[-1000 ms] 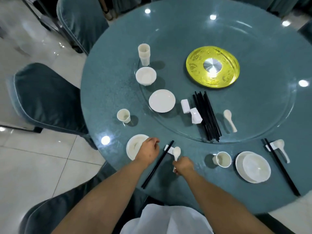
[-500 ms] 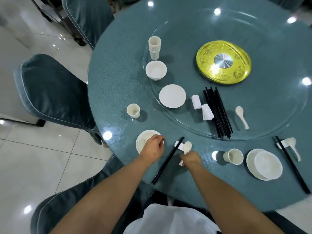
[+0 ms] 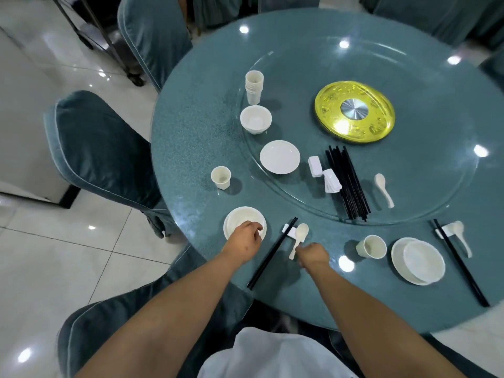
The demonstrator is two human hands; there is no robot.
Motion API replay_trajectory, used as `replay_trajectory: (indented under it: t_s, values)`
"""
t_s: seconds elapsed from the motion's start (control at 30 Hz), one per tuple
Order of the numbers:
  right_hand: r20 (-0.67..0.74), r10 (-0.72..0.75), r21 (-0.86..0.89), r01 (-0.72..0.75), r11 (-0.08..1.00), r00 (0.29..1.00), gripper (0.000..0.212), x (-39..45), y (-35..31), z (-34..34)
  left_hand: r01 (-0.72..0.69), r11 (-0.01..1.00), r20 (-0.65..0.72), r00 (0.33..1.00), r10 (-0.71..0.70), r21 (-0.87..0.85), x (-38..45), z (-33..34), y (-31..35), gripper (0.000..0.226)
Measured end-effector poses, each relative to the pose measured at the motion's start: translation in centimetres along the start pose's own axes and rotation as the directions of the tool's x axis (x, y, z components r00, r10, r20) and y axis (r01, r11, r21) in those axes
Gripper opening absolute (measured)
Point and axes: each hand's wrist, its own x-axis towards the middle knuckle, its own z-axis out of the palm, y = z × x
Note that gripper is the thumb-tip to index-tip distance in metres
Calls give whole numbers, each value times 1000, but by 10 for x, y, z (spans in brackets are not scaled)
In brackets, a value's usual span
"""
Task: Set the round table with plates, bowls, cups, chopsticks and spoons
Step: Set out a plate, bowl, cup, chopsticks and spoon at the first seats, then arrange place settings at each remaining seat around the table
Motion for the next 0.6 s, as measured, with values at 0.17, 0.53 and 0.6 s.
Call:
replay_trajectory:
  t_s: [0.17, 0.53, 0.6]
  values:
    - [29, -82, 7, 82, 997, 996, 24, -22, 17, 0, 108, 994, -15, 994, -108, 1, -40, -2, -1, 27]
    - [217, -287, 85, 275, 958, 933, 20, -114, 48, 45, 359, 932, -108, 925, -363, -56, -206, -5, -35, 20]
    - [282, -287, 89, 273, 958, 916, 14, -136, 49, 61, 393, 917, -146, 905, -400, -73, -239, -13, -49, 20]
